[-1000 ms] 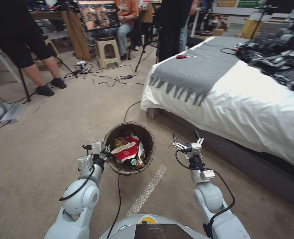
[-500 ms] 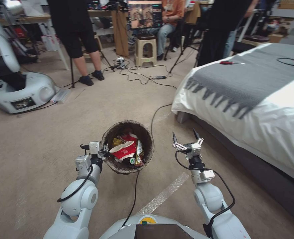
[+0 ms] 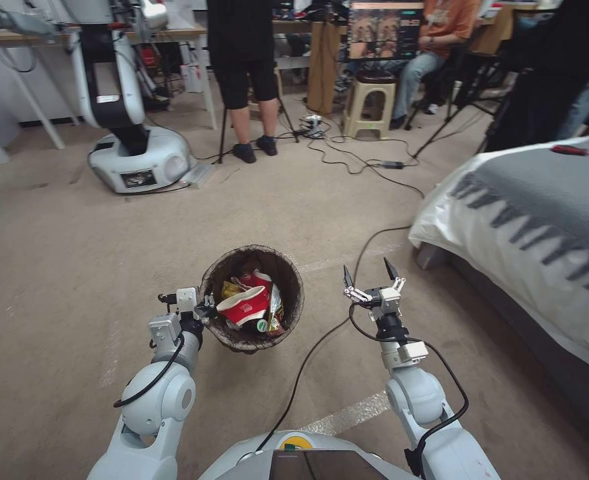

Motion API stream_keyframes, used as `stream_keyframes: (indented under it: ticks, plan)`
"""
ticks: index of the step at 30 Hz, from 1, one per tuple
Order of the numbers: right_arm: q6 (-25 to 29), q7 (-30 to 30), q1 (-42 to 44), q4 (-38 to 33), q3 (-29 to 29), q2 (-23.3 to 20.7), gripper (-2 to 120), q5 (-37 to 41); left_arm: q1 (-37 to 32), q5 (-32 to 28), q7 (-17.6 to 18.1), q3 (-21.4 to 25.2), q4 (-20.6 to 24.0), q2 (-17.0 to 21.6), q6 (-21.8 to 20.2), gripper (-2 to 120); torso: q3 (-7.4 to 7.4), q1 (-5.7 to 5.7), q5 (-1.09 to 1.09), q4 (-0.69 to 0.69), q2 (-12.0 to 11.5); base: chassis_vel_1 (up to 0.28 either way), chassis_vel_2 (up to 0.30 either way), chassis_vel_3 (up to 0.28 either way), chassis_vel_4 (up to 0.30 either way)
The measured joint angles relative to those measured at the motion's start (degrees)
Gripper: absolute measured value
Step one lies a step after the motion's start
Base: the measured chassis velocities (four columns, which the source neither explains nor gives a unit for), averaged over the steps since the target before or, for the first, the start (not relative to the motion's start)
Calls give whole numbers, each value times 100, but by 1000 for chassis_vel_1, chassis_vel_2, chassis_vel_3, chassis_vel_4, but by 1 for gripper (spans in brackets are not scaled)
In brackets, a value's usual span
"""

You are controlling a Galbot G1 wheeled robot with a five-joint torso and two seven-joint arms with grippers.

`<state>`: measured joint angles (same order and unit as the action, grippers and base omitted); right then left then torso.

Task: Pick up the trash bin, then pick up the garbage from the floor and place it into the trash bin.

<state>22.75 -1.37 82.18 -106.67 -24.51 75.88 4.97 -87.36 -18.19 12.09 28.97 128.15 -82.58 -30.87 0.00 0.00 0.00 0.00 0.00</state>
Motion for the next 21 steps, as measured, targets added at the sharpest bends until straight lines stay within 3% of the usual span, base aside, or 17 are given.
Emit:
stream_keyframes:
  ticks: [13, 21]
  plan:
    - [28, 25, 6, -19, -11, 1, 100, 0, -17, 29, -56, -46, -58, -5, 144, 2, 0, 0, 0, 0, 0, 119, 120, 123, 121]
    - [45, 67, 6, -30, -7, 13, 100, 1, 12, 9, -90, -68, -156, 41, 236, 2, 0, 0, 0, 3, 0, 31, 33, 30, 28]
